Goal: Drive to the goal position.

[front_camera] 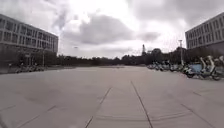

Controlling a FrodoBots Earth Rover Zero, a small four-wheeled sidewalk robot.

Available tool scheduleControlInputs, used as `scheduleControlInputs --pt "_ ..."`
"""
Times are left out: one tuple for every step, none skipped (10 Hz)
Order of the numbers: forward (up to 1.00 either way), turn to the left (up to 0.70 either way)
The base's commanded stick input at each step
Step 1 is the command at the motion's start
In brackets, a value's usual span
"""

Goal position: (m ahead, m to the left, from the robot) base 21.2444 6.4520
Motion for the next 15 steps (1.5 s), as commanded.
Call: scheduleControlInputs --pt "0.7 0.0" --pt "0.7 0.0" --pt "0.7 0.0" --pt "0.7 0.0" --pt "0.7 0.0" --pt "0.7 0.0" --pt "0.7 0.0" --pt "0.7 0.0" --pt "0.7 0.0" --pt "0.7 0.0" --pt "0.7 0.0" --pt "0.7 0.0" --pt "0.7 0.0" --pt "0.7 0.0" --pt "0.7 0.0"
